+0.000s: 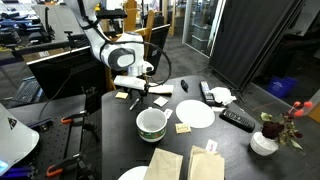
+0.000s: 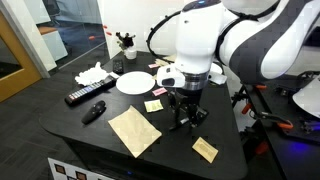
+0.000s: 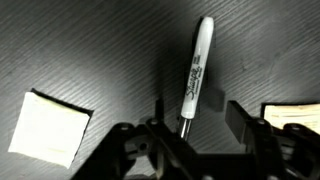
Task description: Move the mug to the right, put the marker in it, then take it out
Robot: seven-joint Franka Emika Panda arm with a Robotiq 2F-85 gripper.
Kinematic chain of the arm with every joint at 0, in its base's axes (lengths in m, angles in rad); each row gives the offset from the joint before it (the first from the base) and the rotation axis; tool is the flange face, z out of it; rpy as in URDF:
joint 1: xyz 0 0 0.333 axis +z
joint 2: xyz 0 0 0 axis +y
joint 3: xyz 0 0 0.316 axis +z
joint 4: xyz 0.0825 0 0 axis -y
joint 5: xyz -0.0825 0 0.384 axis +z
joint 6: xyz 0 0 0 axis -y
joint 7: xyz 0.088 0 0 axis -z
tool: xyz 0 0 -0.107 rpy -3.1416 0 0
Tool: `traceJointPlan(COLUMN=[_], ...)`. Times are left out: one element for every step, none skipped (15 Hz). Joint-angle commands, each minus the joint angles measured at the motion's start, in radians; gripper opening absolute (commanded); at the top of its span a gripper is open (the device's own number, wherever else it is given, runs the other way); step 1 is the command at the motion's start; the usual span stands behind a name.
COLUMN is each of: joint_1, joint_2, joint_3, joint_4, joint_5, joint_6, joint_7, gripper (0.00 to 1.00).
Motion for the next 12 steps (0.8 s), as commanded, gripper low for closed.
traceJointPlan(joint_1=[-0.026,-0.028,-0.028,-0.029,-0.029,-0.029,-0.029,-0.028,-0.027,-0.026,-0.025,-0.025], joint_2=[0.021,0.023,0.025,0.025,0.026,0.025,0.022,0.018,0.012,-0.003,-0.015,-0.036], joint_3=[0.02,0.021,0.021,0.021,0.021,0.022,0.023,0.022,0.023,0.024,0.024,0.025], joint_4=[0.019,0.021,0.024,0.026,0.027,0.027,0.026,0.022,0.017,0.006,-0.002,-0.017], joint_5=[-0.027,-0.027,-0.027,-0.028,-0.028,-0.028,-0.028,-0.027,-0.027,-0.024,-0.02,-0.017], joint_6=[0.02,0.02,0.02,0.02,0.022,0.022,0.021,0.023,0.025,0.027,0.028,0.031], joint_7=[0.024,0.023,0.024,0.024,0.024,0.024,0.025,0.028,0.03,0.038,0.048,0.063], gripper=[0.34,0.27,0.19,0.12,0.03,0.0,0.0,0.04,0.04,0.04,0.04,0.04])
